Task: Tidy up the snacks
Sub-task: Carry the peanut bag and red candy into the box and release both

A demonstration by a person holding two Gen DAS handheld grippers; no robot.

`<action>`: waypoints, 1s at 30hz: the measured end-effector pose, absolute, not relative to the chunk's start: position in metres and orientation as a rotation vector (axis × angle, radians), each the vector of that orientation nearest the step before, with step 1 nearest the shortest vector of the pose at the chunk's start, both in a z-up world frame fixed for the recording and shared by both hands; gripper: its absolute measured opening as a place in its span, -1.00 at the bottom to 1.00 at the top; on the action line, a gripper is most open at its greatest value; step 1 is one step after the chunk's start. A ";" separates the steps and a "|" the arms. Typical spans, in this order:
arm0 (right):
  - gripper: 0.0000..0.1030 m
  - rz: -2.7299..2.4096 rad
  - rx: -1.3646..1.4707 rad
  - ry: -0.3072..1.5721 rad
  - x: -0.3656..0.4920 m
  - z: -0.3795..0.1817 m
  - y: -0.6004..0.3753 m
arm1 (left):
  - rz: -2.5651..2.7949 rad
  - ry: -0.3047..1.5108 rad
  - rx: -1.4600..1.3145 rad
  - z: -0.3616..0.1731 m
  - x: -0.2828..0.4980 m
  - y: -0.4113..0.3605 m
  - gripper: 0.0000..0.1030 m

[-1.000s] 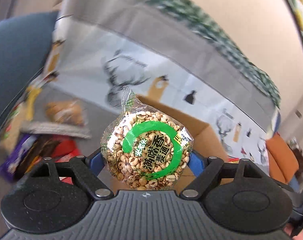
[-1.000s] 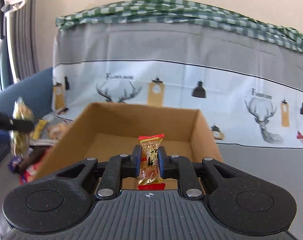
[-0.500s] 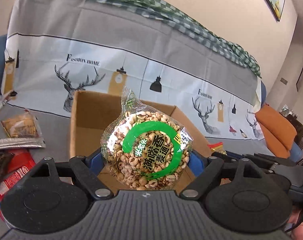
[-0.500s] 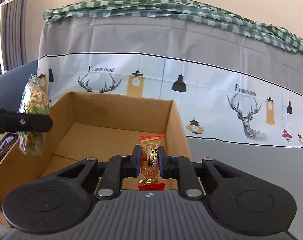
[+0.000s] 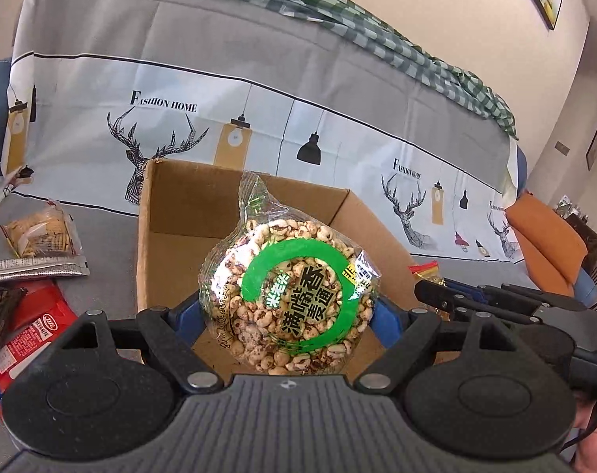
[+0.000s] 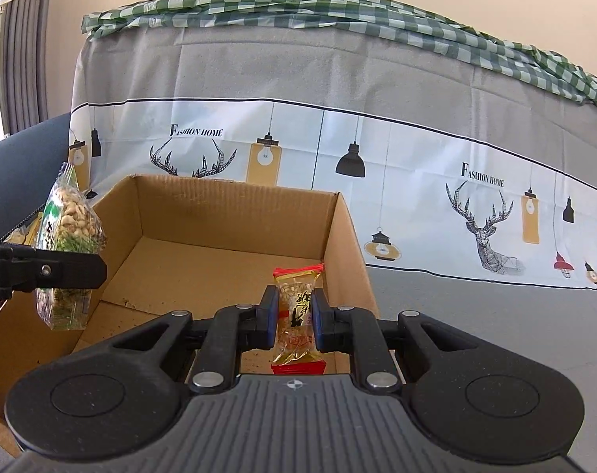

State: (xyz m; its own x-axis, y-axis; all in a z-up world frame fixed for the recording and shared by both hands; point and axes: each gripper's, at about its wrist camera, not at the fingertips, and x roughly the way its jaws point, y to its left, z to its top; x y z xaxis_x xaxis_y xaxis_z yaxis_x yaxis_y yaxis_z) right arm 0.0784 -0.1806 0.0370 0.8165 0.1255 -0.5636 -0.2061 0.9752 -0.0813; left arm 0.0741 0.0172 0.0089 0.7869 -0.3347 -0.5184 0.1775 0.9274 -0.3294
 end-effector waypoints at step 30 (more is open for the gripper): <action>-0.65 0.175 -0.159 0.586 0.080 0.034 -0.179 | -0.291 0.597 -0.256 0.009 0.072 0.015 0.69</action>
State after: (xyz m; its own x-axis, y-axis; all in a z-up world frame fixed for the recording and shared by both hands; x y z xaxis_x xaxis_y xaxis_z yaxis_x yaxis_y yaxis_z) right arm 0.0804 -0.1785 0.0339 0.8191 0.1185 -0.5613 -0.2087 0.9730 -0.0991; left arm 0.0723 0.0151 0.0088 0.7882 -0.3406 -0.5125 0.1943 0.9280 -0.3179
